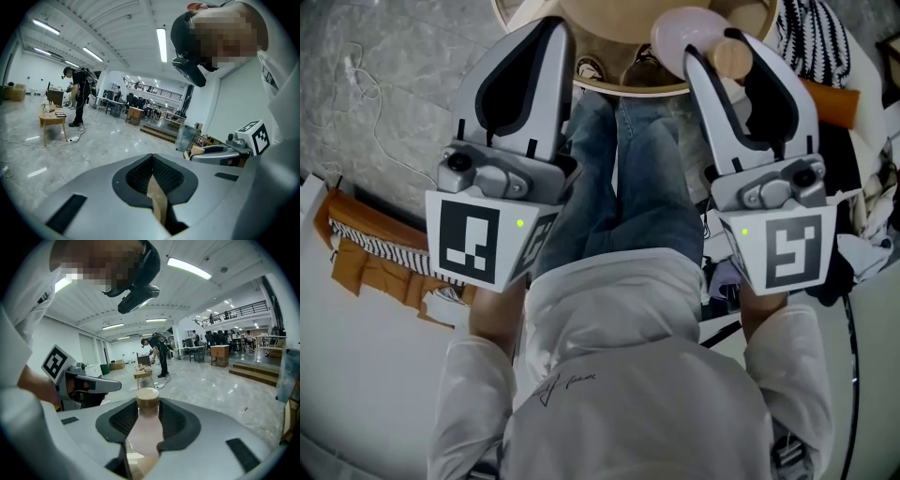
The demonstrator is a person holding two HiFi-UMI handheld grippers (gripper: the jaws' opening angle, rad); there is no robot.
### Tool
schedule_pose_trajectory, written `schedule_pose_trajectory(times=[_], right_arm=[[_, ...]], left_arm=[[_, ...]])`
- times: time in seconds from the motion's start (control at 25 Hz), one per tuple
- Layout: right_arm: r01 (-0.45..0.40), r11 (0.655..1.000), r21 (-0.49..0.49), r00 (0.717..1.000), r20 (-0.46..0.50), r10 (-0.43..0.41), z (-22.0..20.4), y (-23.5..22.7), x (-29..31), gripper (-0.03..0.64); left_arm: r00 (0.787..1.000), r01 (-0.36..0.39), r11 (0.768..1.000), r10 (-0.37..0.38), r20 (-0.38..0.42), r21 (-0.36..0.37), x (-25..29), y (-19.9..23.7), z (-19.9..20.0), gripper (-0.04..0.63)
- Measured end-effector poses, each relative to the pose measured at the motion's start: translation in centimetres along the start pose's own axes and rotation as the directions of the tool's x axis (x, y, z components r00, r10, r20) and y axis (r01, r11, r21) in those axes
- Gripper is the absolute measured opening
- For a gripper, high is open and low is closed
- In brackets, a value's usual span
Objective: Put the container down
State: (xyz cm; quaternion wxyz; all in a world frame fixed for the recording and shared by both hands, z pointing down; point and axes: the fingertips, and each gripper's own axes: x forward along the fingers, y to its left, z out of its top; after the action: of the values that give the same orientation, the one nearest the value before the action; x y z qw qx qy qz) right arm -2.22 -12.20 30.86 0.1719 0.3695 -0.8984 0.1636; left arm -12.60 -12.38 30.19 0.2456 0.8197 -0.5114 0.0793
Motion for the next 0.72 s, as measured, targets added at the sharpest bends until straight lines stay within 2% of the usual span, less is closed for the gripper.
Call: schedule_pose_trajectory(times=[0.28,0.44,0.72], right_arm=[[-0.013,1.0,-0.011,1.0,-0.004,0.013,-0.9,0.1,1.0,0.146],[-0.027,1.0,-0.012,0.999,-0.017,0.027,-1.7,-0.2,1.5,0.146],[-0.047,0.999,-0.023,0.999,-0.007,0.047,-1.9,-0.6,2.1,0.146]], left_arm=[[1.0,-0.004,1.0,0.004,-0.015,-0.008,0.3,0.7,-1.3,0.018],[1.0,-0.01,0.999,0.01,-0.004,-0.037,0.9,0.9,-1.6,0.018],[0.999,-0.025,0.999,0.024,-0.026,-0.029,1.6,1.2,-2.7,0.018]])
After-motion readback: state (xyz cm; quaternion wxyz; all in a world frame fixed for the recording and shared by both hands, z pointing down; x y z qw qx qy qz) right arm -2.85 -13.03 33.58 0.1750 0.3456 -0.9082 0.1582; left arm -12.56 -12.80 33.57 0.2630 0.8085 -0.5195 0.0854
